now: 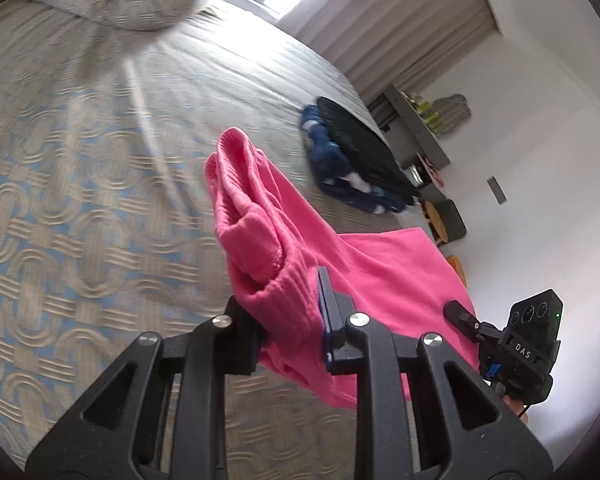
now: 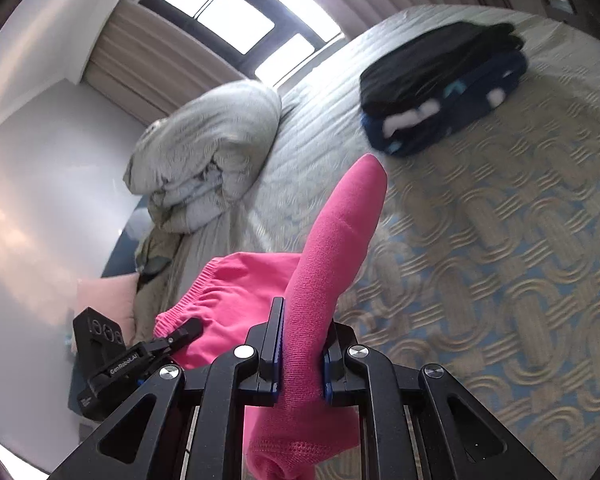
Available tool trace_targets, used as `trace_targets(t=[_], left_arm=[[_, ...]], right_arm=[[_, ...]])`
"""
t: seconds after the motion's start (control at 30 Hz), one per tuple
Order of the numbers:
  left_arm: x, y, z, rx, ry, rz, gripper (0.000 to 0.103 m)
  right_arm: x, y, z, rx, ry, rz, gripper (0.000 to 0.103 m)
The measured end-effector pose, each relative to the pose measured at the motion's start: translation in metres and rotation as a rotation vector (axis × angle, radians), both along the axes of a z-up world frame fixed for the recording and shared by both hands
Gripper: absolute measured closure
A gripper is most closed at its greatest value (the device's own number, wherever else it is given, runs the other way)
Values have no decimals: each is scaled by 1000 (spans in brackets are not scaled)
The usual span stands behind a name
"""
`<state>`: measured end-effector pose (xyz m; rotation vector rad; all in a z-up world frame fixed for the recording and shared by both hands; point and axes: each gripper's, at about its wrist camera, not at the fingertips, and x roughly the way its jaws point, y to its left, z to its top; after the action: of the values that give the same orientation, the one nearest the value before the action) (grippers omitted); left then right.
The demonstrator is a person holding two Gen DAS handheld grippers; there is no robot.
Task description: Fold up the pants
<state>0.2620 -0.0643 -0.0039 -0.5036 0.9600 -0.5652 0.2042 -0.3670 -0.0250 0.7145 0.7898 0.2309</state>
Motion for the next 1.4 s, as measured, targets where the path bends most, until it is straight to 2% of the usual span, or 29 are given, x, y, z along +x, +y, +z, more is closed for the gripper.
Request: trace_targets(t=[0.23, 0.4, 0.53, 0.7, 0.8, 0.93, 1.03, 1.1, 1.17, 1.2, 1.27, 1.3, 1.37, 1.4], left_arm=[[-8, -111, 23, 6, -18, -127, 79], [-18, -216, 30, -4, -36, -240, 79], [-35, -314, 18, -12, -35, -333, 79], [-49, -406, -3, -27, -23, -406, 79], [-50, -455, -9, -27, -48, -433, 79], [-43, -493, -19, -7, -63, -448, 79], [-44, -515, -48, 25, -55, -484, 79], [-52, -526, -67, 67, -72, -502, 78], [-59, -533, -94, 157, -62, -505, 78], [-60, -532, -100, 176, -70, -500, 78], [-60, -525, -109, 197, -59, -502, 65], [-60, -521, -113, 209, -55, -502, 59], [-63, -513, -116, 245, -101, -520, 56], [-67, -516, -117, 267, -127, -536, 53]], right_arm=[[-50, -88, 24, 9, -52, -106, 89], [-104, -176, 31, 7, -81, -224, 89], [-146, -245, 31, -13, -88, -326, 89], [-186, -329, 28, -71, -70, -435, 89], [-200, -366, 24, -98, -65, -479, 89], [-212, -397, 14, -124, -63, -516, 89], [-219, -412, -3, -168, -65, -549, 89], [-224, -417, -16, -207, -46, -560, 89], [-226, -416, -38, -263, 2, -571, 89], [-229, -418, -51, -257, 33, -575, 89], [-241, -424, -74, -244, 72, -594, 88], [-247, -426, -84, -218, 83, -596, 83], [-259, -431, -96, -184, 113, -627, 76], [-265, -431, -97, -183, 95, -637, 75]])
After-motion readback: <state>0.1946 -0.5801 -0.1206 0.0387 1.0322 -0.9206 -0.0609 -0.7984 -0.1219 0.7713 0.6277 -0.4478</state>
